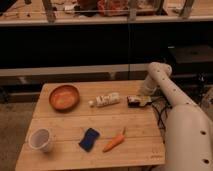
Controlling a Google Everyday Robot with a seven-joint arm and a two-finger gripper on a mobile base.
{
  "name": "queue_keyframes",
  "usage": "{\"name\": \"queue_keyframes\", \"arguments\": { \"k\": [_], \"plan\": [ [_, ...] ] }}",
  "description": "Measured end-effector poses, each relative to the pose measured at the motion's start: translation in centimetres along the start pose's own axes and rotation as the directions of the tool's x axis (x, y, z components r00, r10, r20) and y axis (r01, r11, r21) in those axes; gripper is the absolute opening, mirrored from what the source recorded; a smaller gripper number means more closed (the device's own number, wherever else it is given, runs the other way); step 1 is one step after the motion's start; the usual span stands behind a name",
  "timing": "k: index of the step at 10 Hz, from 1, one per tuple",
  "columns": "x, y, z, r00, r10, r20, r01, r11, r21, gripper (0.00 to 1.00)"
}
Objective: Place the eraser on the white sponge
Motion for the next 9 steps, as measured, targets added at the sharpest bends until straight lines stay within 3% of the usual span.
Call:
{"name": "queue_keyframes", "arguments": {
  "k": [3,8,9],
  "plan": [
    [0.10,0.04,-0.37,1.000,0.001,-0.001,-0.001,1.000,-0.001,0.02],
    [-0.51,-0.16,-0.08,1.000,-0.006,0.002,0.006,1.000,-0.012,0.43],
    [-0.44,-0.13,-0.18,1.000,-0.005,0.002,0.006,1.000,-0.013,0.46]
  ]
}}
